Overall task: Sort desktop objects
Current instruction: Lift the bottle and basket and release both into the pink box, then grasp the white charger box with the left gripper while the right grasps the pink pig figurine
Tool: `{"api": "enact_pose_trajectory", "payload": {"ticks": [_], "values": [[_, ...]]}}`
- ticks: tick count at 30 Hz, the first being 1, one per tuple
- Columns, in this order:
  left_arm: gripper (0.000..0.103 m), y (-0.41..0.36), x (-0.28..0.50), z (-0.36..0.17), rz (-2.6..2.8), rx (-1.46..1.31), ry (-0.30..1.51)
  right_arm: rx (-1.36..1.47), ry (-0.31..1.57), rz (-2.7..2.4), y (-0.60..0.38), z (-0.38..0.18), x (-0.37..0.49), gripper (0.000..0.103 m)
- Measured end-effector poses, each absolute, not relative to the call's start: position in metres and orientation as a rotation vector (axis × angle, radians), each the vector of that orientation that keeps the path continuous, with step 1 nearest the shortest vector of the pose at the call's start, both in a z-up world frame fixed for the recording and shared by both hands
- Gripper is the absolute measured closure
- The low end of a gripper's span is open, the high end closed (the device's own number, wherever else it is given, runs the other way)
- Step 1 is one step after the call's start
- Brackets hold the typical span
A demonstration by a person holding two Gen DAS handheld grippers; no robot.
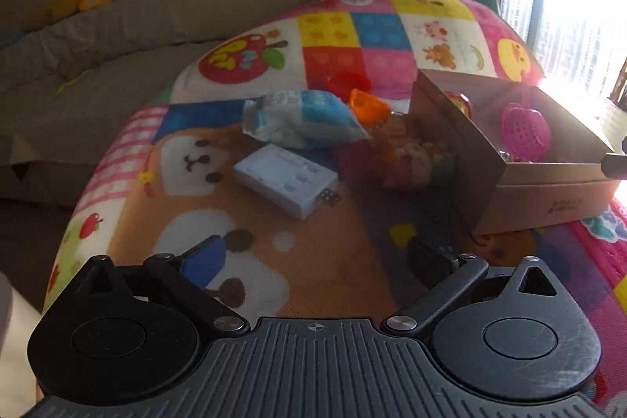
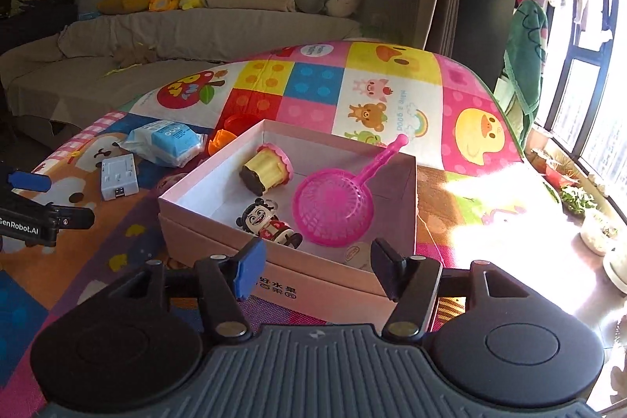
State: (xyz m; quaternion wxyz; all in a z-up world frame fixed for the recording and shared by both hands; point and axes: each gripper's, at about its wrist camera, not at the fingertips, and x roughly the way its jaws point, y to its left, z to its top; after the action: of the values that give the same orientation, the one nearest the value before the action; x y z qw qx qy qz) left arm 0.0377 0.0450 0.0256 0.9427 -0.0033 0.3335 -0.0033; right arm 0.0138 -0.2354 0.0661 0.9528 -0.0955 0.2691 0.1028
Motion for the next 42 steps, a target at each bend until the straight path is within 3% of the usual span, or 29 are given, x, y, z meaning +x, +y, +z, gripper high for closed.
{"api": "enact_pose_trajectory", "payload": {"ticks": [6,14,17,25,29,39,40,42], "values": [[0.001,0.05,0.023,0.009,-0.002,-0.066,0.679,-0.031,0.633,0.22,-0.246,0.081,0.09,0.043],[0.001,0.047,0.008,0.016,-0.041,-0.056,0.589,0.081,0.806,0.268,-0.244,0.056,0.168,0.043],[0.001,0.05,0.01,0.015,-0.045,-0.083,0.599,0.116,0.84,0.377,-0.24,0.056,0.151,0.043],[0.001,0.053,0.029,0.017,-0.046,-0.085,0.618,-0.058,0.696,0.421,-0.211,0.087,0.078,0.043],[0.001,0.049,0.064,0.028,-0.03,0.021,0.576,-0.144,0.633,0.489,-0.185,0.085,0.036,0.041],[0.001,0.061,0.151,0.016,0.0,-0.001,0.711,-0.322,0.561,0.579,-0.153,0.064,-0.03,0.033],[0.003,0.06,0.15,0.014,0.003,0.003,0.714,-0.325,0.563,0.57,-0.154,0.063,-0.031,0.033],[0.022,0.058,0.147,0.011,0.013,0.027,0.717,-0.32,0.569,0.554,-0.158,0.061,-0.031,0.033]]}}
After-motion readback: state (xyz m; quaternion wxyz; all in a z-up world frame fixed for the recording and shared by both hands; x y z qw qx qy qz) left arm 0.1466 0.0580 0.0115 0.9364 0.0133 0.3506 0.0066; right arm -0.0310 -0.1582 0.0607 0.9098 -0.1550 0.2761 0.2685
